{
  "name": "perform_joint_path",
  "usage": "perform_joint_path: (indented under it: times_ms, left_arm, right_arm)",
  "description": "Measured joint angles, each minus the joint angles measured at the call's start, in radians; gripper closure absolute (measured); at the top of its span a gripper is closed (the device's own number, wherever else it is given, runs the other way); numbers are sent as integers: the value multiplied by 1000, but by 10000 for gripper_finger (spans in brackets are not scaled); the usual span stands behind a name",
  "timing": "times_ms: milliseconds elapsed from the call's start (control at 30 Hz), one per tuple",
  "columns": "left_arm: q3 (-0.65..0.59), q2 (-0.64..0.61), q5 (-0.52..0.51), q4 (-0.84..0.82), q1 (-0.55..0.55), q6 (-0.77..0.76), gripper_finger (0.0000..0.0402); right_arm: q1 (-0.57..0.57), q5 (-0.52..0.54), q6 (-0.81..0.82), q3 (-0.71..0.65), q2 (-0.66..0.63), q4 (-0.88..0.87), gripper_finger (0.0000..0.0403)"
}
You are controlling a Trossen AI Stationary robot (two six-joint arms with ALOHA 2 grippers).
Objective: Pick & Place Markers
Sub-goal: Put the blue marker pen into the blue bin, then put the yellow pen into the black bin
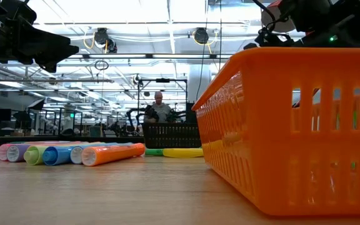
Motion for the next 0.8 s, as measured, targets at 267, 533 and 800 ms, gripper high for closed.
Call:
perform_joint_path:
  times_ms: [267,533,800]
  left_arm:
    - [0,0,0,0,0,0,220]
    - [0,0,0,0,0,0,220]
    - [0,0,0,0,0,0,220]
  right_arm:
    - [0,0,0,0,0,0,319]
    - [0,0,0,0,0,-3,300]
    - [0,-3,0,0,0,-10,307]
